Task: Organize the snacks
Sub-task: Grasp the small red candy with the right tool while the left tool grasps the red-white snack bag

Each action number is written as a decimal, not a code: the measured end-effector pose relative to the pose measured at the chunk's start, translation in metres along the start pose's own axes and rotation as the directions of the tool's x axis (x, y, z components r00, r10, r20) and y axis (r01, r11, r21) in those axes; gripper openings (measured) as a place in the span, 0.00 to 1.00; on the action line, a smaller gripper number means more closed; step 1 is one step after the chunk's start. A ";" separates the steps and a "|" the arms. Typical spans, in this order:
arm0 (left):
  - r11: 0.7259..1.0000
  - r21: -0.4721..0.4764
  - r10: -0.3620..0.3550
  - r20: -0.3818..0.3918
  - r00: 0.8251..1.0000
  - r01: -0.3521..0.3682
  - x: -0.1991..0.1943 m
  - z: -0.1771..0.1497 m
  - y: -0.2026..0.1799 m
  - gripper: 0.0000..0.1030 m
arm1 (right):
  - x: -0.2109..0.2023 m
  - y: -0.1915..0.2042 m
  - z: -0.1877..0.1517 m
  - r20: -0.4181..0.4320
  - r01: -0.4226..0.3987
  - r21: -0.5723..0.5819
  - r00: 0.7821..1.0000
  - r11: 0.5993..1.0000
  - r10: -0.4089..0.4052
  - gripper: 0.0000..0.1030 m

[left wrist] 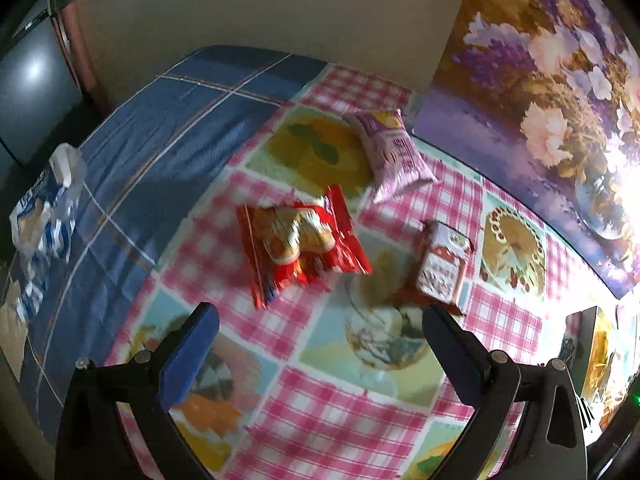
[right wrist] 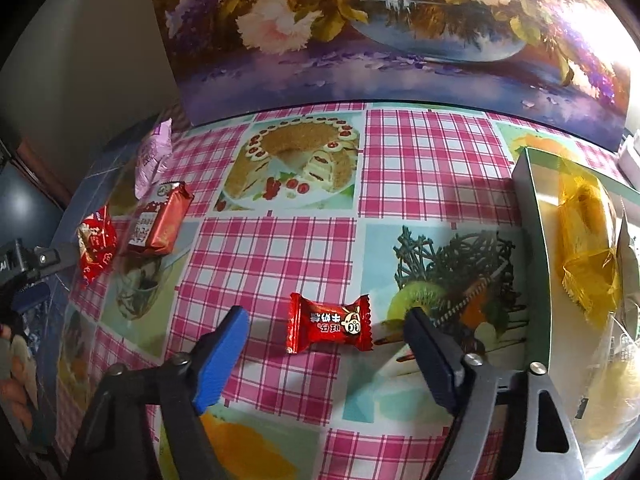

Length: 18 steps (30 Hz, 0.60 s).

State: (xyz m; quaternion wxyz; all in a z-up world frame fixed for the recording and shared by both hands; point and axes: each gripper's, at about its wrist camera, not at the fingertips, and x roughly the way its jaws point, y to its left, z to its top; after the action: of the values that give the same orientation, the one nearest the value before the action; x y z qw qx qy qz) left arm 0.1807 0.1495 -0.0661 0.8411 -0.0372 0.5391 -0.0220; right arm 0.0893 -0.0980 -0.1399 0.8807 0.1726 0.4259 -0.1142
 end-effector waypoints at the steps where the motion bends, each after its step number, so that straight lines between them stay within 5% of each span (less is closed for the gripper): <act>1: 1.000 0.000 -0.006 -0.004 1.000 0.006 0.001 0.004 0.002 0.98 | 0.000 0.000 0.000 0.001 -0.002 0.002 1.000 1.000 0.002 0.74; 12: 1.000 0.020 0.001 -0.053 0.999 0.000 0.030 0.034 0.002 0.98 | -0.002 -0.004 0.001 0.007 -0.019 0.024 1.000 1.000 0.019 0.42; 18: 1.000 -0.022 0.019 -0.060 0.998 -0.020 0.049 0.041 0.000 0.94 | -0.003 -0.006 0.000 0.006 -0.033 0.027 0.999 0.999 0.033 0.36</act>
State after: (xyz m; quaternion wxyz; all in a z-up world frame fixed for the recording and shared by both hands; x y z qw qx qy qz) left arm 0.2385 0.1471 -0.0937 0.8244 -0.0406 0.5645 -0.0089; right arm 0.0851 -0.1032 -0.1391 0.8812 0.1914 0.4190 -0.1060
